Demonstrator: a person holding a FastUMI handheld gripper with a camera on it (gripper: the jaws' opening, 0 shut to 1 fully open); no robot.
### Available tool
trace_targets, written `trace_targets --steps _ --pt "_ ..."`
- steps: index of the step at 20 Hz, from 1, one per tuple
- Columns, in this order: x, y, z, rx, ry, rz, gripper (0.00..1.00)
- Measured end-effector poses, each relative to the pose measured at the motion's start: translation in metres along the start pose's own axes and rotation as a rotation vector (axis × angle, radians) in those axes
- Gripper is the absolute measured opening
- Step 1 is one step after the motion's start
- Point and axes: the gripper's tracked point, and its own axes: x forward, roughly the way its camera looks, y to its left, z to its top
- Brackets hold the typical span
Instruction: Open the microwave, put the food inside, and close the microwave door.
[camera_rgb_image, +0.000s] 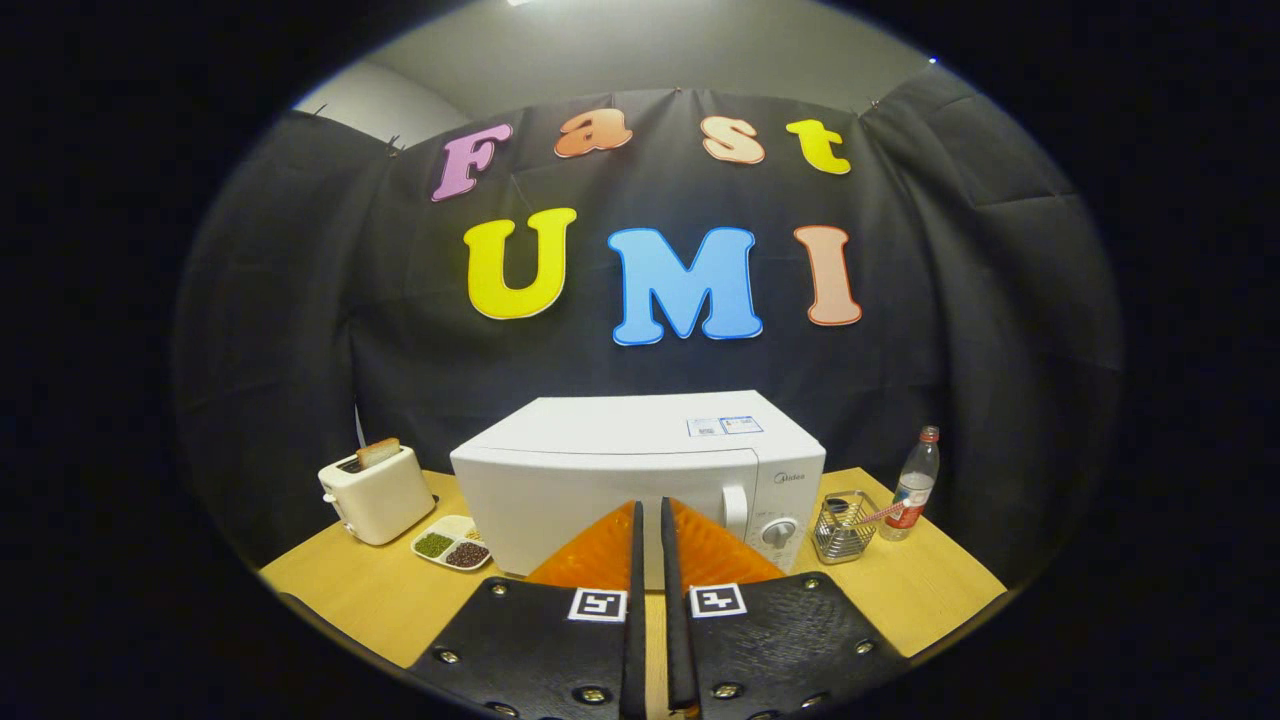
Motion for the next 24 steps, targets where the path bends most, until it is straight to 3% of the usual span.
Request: trace_targets --steps 14,16,18,19,21,24 --pt "-0.104 0.016 -0.017 -0.021 -0.03 -0.002 0.09" --pt "-0.11 0.022 -0.019 -0.011 -0.029 0.02 0.12" --pt "-0.116 0.029 -0.019 -0.012 -0.034 0.036 0.4" --pt "-0.118 0.029 -0.019 -0.017 -0.037 0.037 0.68" --pt "-0.122 0.027 -0.016 -0.021 -0.042 0.029 0.98" --pt "-0.126 0.024 -0.009 -0.018 -0.064 0.019 0.97"
